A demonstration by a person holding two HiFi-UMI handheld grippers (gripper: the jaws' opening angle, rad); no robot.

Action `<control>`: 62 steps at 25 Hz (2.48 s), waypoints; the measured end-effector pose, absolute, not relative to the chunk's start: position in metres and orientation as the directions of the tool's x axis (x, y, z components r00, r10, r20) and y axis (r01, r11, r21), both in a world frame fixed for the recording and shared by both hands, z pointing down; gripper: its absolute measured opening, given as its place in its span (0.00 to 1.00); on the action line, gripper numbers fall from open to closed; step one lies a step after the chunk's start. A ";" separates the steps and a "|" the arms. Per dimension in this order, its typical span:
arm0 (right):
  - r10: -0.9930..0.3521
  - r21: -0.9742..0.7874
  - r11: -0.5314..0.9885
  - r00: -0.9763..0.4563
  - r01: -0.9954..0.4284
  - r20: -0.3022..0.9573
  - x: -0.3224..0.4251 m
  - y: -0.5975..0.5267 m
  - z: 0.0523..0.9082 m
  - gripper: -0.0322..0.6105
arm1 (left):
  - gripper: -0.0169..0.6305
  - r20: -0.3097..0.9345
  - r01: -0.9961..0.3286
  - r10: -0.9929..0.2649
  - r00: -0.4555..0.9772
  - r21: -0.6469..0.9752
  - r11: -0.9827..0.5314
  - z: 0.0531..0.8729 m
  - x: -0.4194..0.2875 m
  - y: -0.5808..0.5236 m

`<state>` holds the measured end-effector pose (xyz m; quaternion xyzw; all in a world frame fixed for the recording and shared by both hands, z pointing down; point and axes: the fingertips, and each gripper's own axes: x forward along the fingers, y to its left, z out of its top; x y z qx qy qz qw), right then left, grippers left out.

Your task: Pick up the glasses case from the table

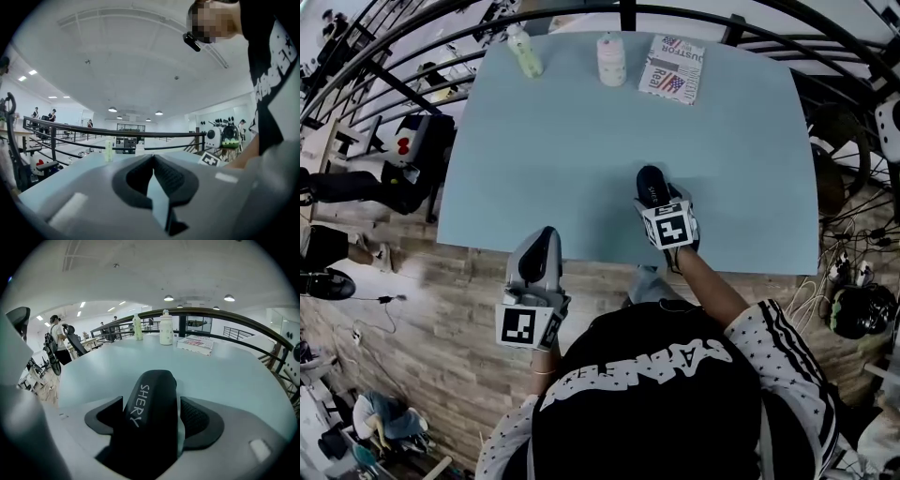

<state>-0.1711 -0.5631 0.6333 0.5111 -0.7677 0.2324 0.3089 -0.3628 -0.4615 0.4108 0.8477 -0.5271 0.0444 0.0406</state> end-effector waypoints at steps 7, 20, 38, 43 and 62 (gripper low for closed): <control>-0.622 -0.042 0.368 -0.279 -0.929 0.731 -0.176 -0.564 0.643 0.65 | 0.03 0.116 -0.905 -0.898 0.425 0.024 -0.426 0.410 -0.369 -0.460; -0.633 -0.105 0.345 -0.313 -0.933 0.708 -0.172 -0.559 0.634 0.64 | 0.03 0.119 -0.906 -0.899 0.422 0.017 -0.423 0.409 -0.368 -0.452; -0.744 -0.241 0.275 -0.364 -0.931 0.560 -0.143 -0.535 0.562 0.64 | 0.03 0.081 -0.894 -0.891 0.446 -0.013 -0.449 0.396 -0.356 -0.428; -0.759 -0.252 0.287 -0.380 -0.924 0.529 -0.136 -0.524 0.544 0.64 | 0.03 0.078 -0.889 -0.887 0.455 -0.023 -0.458 0.394 -0.352 -0.421; -0.830 -0.339 0.378 -0.478 -0.862 0.289 -0.130 -0.470 0.437 0.64 | 0.03 0.053 -0.895 -0.898 0.437 -0.075 -0.440 0.380 -0.357 -0.381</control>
